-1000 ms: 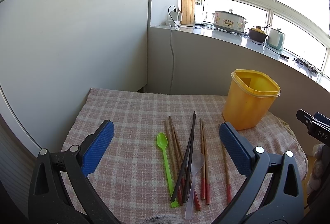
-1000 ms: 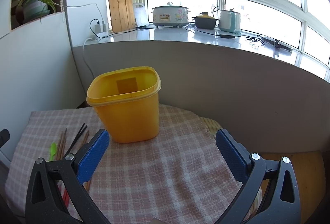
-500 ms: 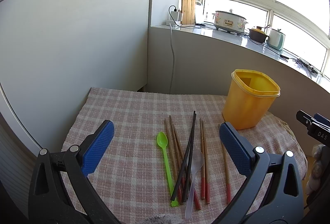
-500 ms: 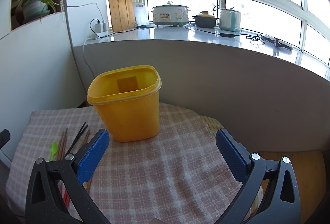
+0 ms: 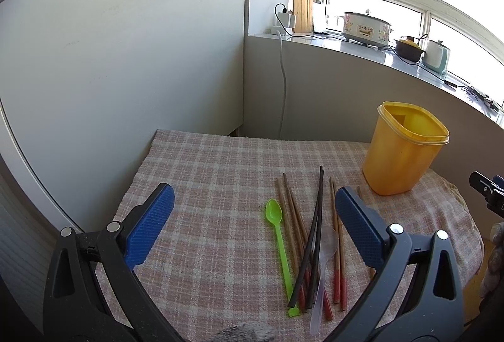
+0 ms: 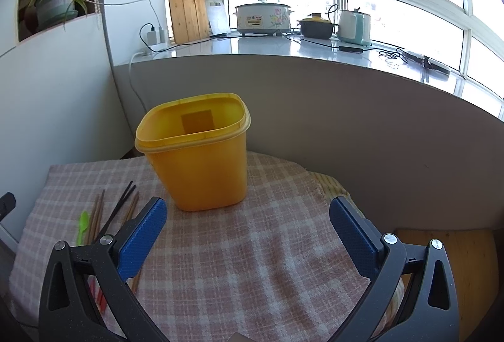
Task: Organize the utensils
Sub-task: 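Close the left gripper on the green spoon while the right gripper grasps a red-tipped wooden chopstick, then carry the green spoon with the left gripper into the yellow container while the right gripper drops the chopstick in, then move both open grippers back down to the remaining chopsticks on the cloth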
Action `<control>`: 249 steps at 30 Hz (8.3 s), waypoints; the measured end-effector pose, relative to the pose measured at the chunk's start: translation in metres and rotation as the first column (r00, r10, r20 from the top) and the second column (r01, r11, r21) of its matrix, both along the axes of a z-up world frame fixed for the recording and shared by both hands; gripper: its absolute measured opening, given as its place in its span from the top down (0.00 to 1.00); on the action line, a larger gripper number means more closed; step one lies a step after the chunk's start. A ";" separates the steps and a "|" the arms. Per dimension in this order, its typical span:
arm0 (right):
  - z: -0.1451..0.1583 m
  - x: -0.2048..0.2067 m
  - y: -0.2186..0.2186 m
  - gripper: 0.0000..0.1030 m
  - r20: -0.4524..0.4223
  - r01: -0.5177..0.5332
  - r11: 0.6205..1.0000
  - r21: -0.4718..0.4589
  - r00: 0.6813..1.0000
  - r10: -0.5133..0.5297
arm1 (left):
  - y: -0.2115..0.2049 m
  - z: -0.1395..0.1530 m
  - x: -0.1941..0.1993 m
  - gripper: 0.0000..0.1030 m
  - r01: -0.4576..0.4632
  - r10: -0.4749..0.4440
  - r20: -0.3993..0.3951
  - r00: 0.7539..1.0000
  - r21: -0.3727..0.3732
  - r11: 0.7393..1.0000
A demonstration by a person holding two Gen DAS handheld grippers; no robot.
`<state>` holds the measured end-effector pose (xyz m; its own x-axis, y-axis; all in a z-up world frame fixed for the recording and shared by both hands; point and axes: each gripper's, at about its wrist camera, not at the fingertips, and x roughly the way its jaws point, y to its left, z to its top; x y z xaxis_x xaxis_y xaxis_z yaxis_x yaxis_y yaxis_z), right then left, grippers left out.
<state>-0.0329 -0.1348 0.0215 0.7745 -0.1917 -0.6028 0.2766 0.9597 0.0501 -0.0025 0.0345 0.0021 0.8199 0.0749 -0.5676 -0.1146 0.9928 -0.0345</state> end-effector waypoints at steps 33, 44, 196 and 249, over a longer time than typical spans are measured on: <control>-0.091 0.087 0.050 0.46 -0.269 -0.229 0.887 0.401 0.896 0.354 | 0.018 -0.110 0.076 0.71 0.188 -0.347 -0.384 0.856 -0.393 0.900; -0.110 0.111 0.076 0.68 -0.313 -0.234 0.867 0.440 0.865 0.392 | 0.000 -0.128 0.114 0.81 0.176 -0.356 -0.445 0.822 -0.397 0.901; 0.051 0.065 -0.020 0.58 0.108 -0.325 0.928 0.184 0.945 0.310 | 0.071 0.043 0.108 0.63 0.385 -0.393 -0.001 0.919 -0.198 0.901; -0.102 0.105 0.095 0.79 -0.302 -0.323 0.844 0.429 0.829 0.471 | 0.070 -0.116 0.126 0.74 0.307 -0.343 -0.404 0.848 -0.153 0.939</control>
